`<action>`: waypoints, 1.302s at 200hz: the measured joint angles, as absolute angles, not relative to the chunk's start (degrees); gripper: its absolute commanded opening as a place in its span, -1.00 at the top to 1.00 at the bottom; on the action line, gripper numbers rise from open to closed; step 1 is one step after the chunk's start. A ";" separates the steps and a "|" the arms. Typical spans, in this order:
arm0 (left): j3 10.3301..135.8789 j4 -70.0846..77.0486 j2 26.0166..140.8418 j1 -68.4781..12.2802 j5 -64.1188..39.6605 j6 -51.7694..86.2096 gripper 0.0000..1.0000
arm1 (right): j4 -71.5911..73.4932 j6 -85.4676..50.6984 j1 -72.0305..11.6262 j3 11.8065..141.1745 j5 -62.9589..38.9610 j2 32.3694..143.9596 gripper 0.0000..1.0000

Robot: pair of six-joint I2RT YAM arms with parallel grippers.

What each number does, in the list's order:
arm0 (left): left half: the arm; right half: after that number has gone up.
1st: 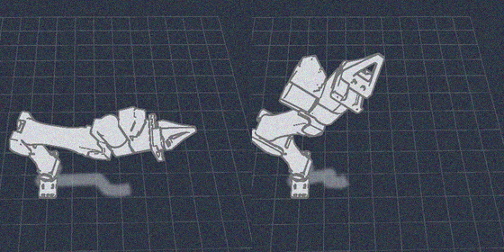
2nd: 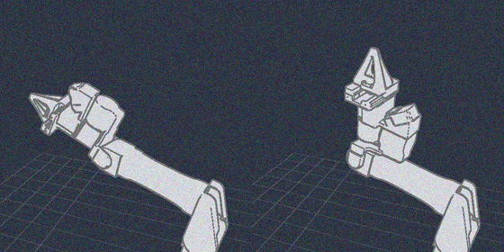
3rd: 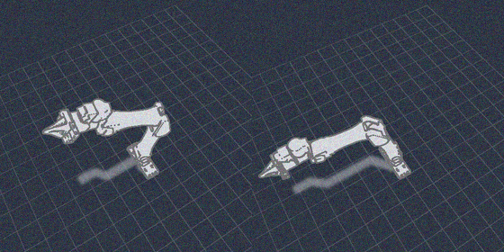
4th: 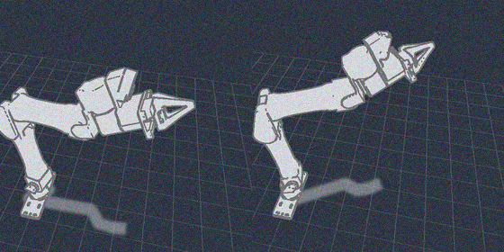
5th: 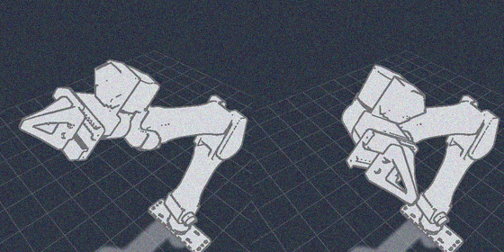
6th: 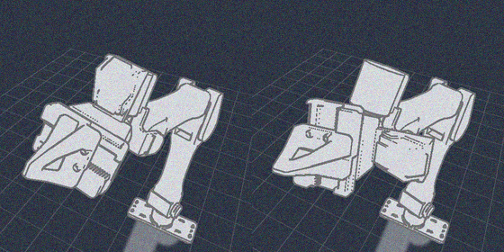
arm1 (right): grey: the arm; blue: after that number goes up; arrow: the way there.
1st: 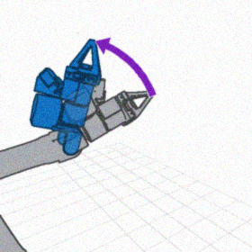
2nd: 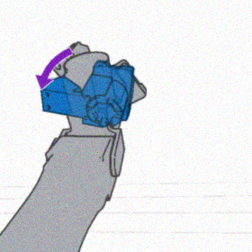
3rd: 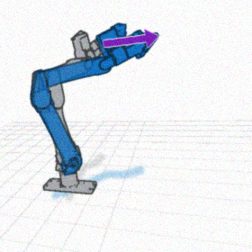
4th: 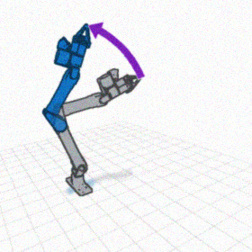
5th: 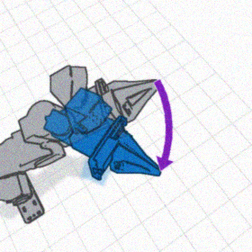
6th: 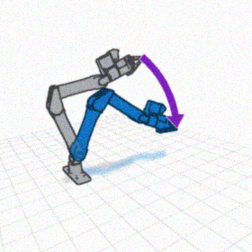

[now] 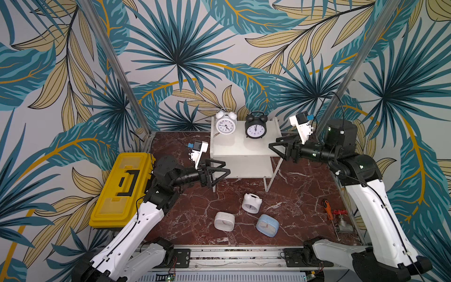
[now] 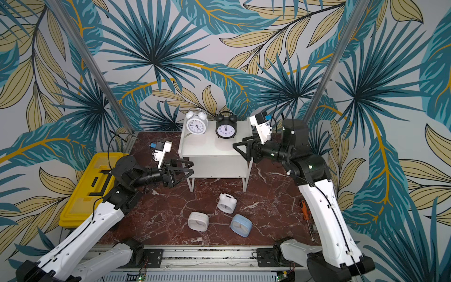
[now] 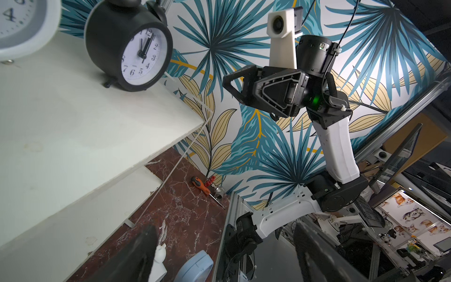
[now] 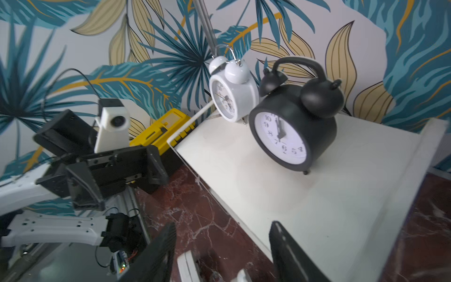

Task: Place the alarm clocks on the shelf by style
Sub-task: Place the alarm on the shelf, then pick up the alarm from the center of the board.

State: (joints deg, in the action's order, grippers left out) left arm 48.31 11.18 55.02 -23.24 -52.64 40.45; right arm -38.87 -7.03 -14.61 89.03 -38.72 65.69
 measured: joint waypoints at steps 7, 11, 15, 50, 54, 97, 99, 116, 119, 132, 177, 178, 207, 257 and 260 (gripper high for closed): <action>48.34 10.09 54.74 -23.57 -52.42 39.66 -0.79 | -37.21 -9.41 -14.61 86.17 -40.36 63.51 -0.23; 48.38 9.28 54.61 -23.90 -52.05 38.94 -0.79 | -36.03 -11.16 -14.61 84.44 -41.41 62.19 -0.23; 48.45 8.51 54.50 -24.29 -51.86 38.37 -0.79 | -34.94 -12.62 -14.61 82.85 -42.26 60.99 -0.23; 49.23 2.11 54.50 -29.67 -48.95 33.80 -0.77 | -28.12 -23.49 -15.22 73.08 -47.29 53.17 -0.20; 49.23 1.67 54.50 -30.15 -48.73 33.56 -0.76 | -27.53 -24.29 -15.53 71.94 -47.42 52.36 -0.19; 49.17 0.67 55.00 -32.10 -43.59 33.19 -0.69 | -25.17 -31.86 -23.92 59.16 -45.36 47.13 -0.17; 49.17 0.71 55.05 -32.16 -43.38 33.23 -0.69 | -25.12 -32.12 -24.43 58.65 -45.01 47.03 -0.17; 49.12 0.97 55.88 -33.08 -41.98 33.87 -0.68 | -25.12 -34.22 -28.10 56.03 -43.20 46.22 -0.17; 49.10 1.02 56.05 -33.30 -41.69 34.00 -0.68 | -25.17 -34.48 -28.75 55.72 -42.74 46.06 -0.17; 48.99 1.13 56.51 -34.04 -40.88 34.26 -0.68 | -25.74 -34.79 -30.46 55.22 -41.01 45.32 -0.15; 48.86 1.45 56.66 -34.79 -39.20 34.52 -0.66 | -29.82 -33.28 -32.69 53.63 -34.52 45.12 -0.04; 48.86 1.45 56.66 -34.79 -39.18 34.52 -0.66 | -29.95 -33.21 -32.77 53.52 -34.24 45.19 -0.04; 48.86 1.43 56.66 -34.83 -38.48 34.54 -0.65 | -33.17 -31.18 -34.96 51.88 -28.64 47.72 -0.04; 48.56 1.39 56.64 -34.83 -38.09 34.74 -0.65 | -33.30 -29.85 -37.58 48.05 -22.65 51.66 -0.08; 48.53 1.39 56.64 -34.83 -38.09 34.74 -0.65 | -33.32 -29.71 -37.69 47.88 -22.26 51.77 -0.08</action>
